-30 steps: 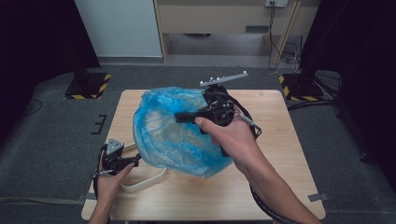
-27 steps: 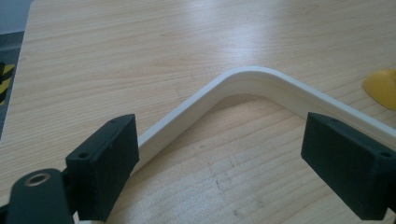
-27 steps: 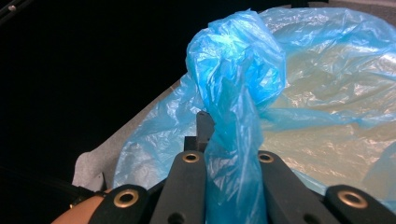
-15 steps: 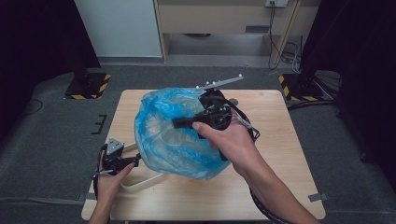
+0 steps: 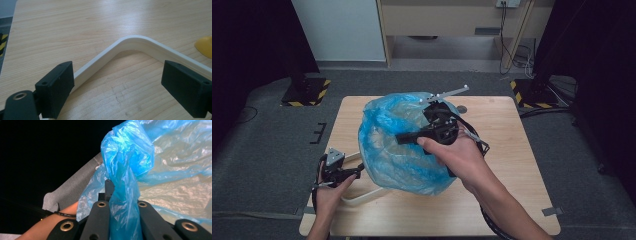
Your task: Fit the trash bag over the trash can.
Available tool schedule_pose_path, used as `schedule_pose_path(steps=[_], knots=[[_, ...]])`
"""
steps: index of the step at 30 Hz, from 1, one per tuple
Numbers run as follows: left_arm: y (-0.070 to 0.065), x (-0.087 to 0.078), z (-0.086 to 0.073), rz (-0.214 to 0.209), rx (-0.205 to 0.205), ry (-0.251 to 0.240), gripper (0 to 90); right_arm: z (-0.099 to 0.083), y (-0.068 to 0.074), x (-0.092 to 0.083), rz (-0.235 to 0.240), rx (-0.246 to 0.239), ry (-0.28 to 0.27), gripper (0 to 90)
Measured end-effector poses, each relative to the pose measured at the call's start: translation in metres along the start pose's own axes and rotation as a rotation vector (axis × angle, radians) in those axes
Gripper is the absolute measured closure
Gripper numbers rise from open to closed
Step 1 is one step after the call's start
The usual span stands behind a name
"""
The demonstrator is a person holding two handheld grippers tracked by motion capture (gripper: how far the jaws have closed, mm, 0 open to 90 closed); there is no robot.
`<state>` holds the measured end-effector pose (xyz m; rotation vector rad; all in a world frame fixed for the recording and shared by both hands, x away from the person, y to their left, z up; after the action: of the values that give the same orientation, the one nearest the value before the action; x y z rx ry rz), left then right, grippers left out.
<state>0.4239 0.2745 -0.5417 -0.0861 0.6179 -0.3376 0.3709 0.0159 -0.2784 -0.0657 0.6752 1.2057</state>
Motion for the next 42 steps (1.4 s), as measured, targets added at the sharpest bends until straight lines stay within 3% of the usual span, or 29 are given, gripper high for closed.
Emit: schedule_pose_path(steps=[21,42], knots=[[0.0,0.0,0.0,-0.001,0.001,0.001,10.6,-0.008,-0.001,0.009,-0.003,0.003,0.056,84.7],[-0.001,0.0,0.0,-0.003,0.001,0.002,10.7,-0.013,-0.012,0.013,0.012,0.078,0.081,80.1]])
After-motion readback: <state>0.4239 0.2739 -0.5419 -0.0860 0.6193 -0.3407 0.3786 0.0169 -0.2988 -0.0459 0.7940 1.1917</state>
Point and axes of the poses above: each handheld gripper's, and its own axes: x roughly forward along the jaws, z roughly out of its top, y roughly to its left, the point moved 7 cm from there along x, roughly forward along the jaws, and after that the axes turned 11 degrees about -x, right-handed, at the moved point
